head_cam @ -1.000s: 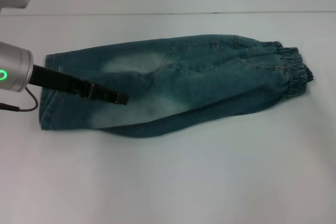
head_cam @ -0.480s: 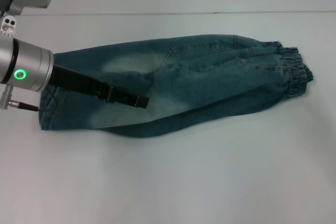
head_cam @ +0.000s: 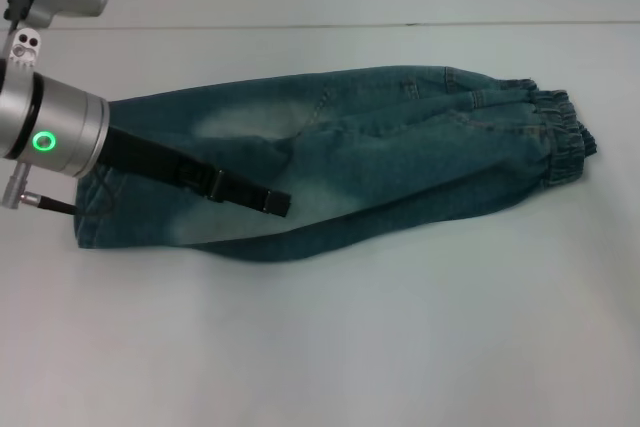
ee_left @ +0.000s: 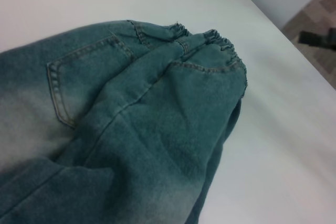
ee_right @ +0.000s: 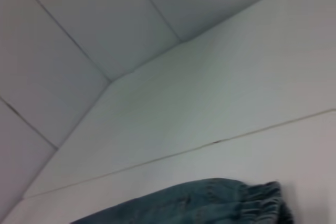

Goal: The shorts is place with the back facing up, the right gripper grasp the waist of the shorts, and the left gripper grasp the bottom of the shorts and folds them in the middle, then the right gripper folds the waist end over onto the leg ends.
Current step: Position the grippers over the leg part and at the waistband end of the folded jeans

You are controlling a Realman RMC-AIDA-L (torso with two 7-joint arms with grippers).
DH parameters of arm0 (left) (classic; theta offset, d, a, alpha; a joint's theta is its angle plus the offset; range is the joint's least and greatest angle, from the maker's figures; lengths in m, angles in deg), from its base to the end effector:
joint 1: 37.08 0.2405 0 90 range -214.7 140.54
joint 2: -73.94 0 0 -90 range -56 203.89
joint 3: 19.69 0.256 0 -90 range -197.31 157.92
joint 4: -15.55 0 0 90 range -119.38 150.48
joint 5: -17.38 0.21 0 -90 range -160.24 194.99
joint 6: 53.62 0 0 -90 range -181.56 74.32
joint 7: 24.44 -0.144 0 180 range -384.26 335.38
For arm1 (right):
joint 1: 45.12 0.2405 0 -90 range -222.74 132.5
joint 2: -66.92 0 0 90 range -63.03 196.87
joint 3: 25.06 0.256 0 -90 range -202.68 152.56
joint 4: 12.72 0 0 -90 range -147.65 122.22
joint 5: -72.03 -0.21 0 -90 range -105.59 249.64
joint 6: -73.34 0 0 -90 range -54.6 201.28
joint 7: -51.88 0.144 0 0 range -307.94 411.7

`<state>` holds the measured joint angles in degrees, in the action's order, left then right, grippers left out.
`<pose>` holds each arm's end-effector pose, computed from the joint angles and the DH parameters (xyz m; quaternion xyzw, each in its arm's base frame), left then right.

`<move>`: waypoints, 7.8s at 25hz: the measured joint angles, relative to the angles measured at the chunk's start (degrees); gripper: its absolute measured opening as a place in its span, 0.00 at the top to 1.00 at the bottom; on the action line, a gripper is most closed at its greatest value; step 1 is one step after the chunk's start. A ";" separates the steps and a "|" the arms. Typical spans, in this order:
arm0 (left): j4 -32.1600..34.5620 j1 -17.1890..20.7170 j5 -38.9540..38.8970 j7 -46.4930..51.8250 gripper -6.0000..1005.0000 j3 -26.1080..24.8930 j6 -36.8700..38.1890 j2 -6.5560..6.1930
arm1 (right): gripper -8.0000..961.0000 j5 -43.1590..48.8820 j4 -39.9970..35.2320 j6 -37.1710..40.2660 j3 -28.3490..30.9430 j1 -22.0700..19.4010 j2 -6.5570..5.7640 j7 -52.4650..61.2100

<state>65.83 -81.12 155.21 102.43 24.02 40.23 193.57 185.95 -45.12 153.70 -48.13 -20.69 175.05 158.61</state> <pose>-0.1998 0.3729 0.0063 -0.9057 -0.4191 -0.0496 0.0412 0.3630 0.3291 0.1086 -0.7515 0.5165 0.2994 0.2810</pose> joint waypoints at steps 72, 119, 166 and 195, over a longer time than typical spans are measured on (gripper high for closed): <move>0.00 -2.82 -0.29 5.14 0.18 1.19 0.81 0.17 | 0.05 4.95 11.00 -24.27 -9.87 9.77 2.35 -4.60; 0.06 -3.25 -0.29 5.15 0.19 0.86 1.47 -0.09 | 0.05 3.58 11.11 -21.21 -5.67 8.77 2.45 -4.14; -0.01 -3.95 -0.29 5.18 0.19 0.84 1.77 -0.27 | 0.05 2.90 11.51 -19.76 -5.92 9.89 4.00 -4.54; 0.00 -3.97 -0.29 5.58 0.19 0.84 2.42 -0.36 | 0.10 2.45 11.90 -18.80 -6.06 8.99 3.95 -2.23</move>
<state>65.82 -85.09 154.92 108.01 24.86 42.65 193.20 188.40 -33.21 134.90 -54.19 -11.70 179.00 156.37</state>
